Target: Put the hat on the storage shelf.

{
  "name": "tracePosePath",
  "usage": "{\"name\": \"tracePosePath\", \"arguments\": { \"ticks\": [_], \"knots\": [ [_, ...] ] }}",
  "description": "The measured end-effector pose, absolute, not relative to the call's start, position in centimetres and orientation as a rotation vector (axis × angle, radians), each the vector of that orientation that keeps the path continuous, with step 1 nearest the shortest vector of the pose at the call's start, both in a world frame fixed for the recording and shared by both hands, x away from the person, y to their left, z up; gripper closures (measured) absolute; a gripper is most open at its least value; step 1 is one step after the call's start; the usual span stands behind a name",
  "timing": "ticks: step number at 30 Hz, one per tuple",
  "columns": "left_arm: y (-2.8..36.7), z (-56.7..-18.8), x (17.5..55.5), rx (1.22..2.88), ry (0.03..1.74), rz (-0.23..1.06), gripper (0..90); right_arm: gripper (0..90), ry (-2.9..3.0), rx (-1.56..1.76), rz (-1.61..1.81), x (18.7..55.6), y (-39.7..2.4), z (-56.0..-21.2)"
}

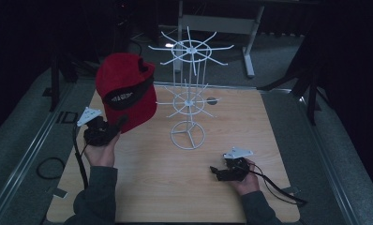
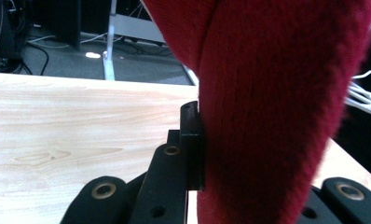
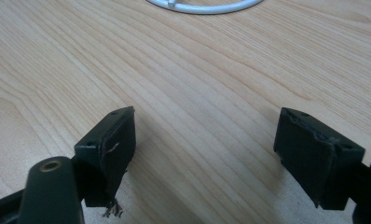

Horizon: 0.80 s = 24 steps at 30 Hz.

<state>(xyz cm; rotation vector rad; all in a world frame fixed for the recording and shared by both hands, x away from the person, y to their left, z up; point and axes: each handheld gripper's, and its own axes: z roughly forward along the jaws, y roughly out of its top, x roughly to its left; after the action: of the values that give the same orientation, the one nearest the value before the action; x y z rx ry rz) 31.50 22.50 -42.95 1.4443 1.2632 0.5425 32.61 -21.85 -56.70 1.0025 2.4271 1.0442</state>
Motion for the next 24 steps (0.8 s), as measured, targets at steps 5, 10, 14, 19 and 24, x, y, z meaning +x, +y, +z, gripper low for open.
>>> {"name": "tracePosePath", "arguments": {
  "ticks": [5, 10, 14, 19, 24],
  "knots": [
    [22.5, -42.4, 31.6, 1.435, 1.257, 0.549, 85.1, 20.5, 2.428, 1.003, 1.044, 32.6, -21.9, -56.7],
    [22.6, -41.8, 31.6, 1.428, 1.247, 0.557, 85.0, 20.4, 2.428, 1.002, 1.044, 32.6, -21.9, -56.7],
    [22.6, -41.4, 31.6, 1.426, 1.239, 0.566, 85.1, 20.5, 2.428, 1.002, 1.043, 32.6, -21.9, -56.7],
    [22.6, -40.7, 31.6, 1.417, 1.228, 0.577, 85.1, 20.5, 2.427, 1.002, 1.043, 32.6, -21.9, -56.7],
    [22.7, -40.1, 31.6, 1.404, 1.220, 0.593, 85.1, 20.4, 2.426, 1.003, 1.044, 32.6, -21.9, -56.7]
  ]
}}
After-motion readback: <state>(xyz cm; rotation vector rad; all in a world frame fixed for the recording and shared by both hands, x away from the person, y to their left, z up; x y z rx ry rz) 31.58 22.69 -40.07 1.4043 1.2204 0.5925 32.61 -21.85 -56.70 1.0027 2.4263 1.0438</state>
